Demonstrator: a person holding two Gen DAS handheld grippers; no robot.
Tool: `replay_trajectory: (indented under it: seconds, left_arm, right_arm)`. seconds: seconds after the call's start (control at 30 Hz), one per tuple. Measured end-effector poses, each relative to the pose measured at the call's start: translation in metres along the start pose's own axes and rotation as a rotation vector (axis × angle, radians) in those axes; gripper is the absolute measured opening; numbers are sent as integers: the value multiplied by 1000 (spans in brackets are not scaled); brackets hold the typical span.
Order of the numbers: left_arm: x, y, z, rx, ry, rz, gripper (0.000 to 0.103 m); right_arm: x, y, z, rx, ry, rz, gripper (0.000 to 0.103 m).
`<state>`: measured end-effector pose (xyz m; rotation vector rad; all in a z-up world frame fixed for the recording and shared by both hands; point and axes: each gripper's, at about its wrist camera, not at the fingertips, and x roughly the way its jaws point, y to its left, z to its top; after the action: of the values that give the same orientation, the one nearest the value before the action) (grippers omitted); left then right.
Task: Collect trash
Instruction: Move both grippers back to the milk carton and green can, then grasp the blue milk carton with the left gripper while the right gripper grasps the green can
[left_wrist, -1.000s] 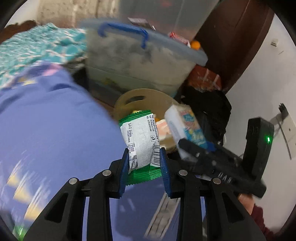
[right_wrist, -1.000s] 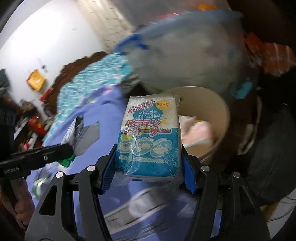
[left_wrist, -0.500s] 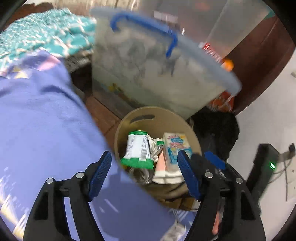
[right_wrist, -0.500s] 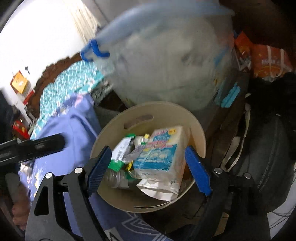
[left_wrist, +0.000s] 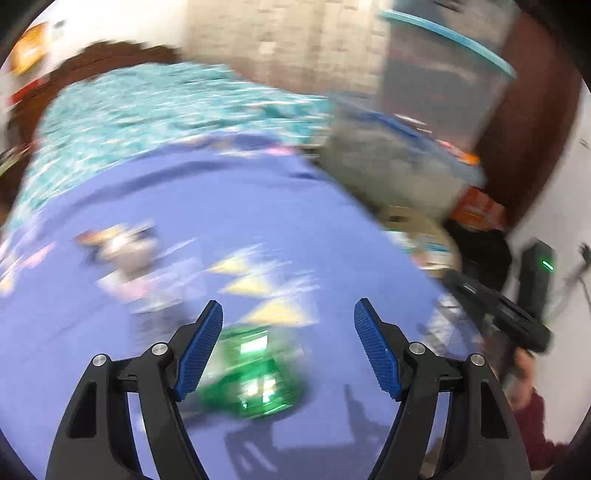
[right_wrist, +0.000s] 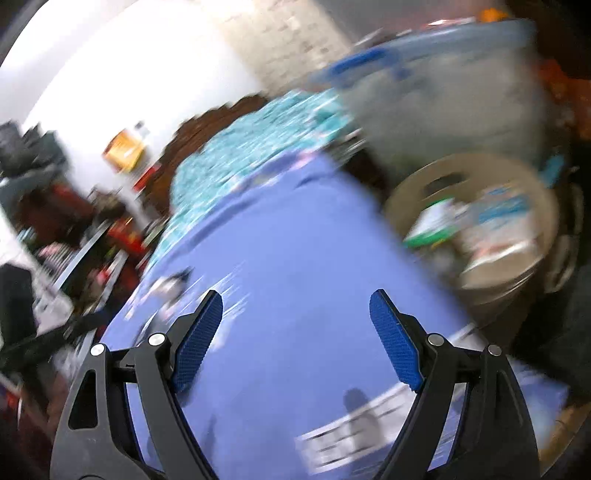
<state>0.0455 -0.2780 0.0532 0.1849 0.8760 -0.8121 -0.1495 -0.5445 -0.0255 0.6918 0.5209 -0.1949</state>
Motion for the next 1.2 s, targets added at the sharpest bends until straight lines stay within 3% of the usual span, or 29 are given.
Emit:
replay_trajectory:
  seconds: [0.13, 0.33, 0.4, 0.5, 0.57, 0.73, 0.8, 0.83, 0.93, 1.0, 1.07, 1.2]
  left_arm:
    - [-6, 70, -34, -161, 52, 47, 70]
    - [7, 102, -66, -241, 99, 26, 70]
    - [11, 103, -73, -237, 109, 34, 71]
    - [15, 100, -79, -238, 98, 4, 71]
    - [18, 97, -77, -215, 91, 15, 71]
    - [24, 96, -66, -187, 82, 60, 70]
    - [28, 95, -61, -171, 84, 71, 70]
    - [31, 93, -59, -155, 86, 82, 70]
    - [46, 88, -54, -121, 112, 102, 70]
    - [60, 85, -52, -106, 136, 109, 69]
    - [72, 86, -54, -101, 162, 124, 48]
    - [54, 108, -59, -165, 127, 107, 47]
  right_arm:
    - [37, 57, -36, -47, 116, 92, 82]
    - [91, 104, -45, -36, 203, 128, 81]
    - [107, 108, -41, 2, 213, 119, 75]
    - [131, 111, -40, 32, 256, 116, 52]
    - [135, 111, -50, 51, 296, 132, 49]
    - [100, 127, -86, -4, 336, 149, 52]
    - [85, 135, -105, -34, 371, 181, 55]
    - [77, 139, -115, -64, 378, 191, 62]
    - [60, 143, -123, -131, 317, 139, 74]
    - [59, 141, -119, -133, 305, 129, 75]
    - [64, 137, -112, -91, 309, 140, 76]
    - [65, 135, -109, -70, 307, 154, 77]
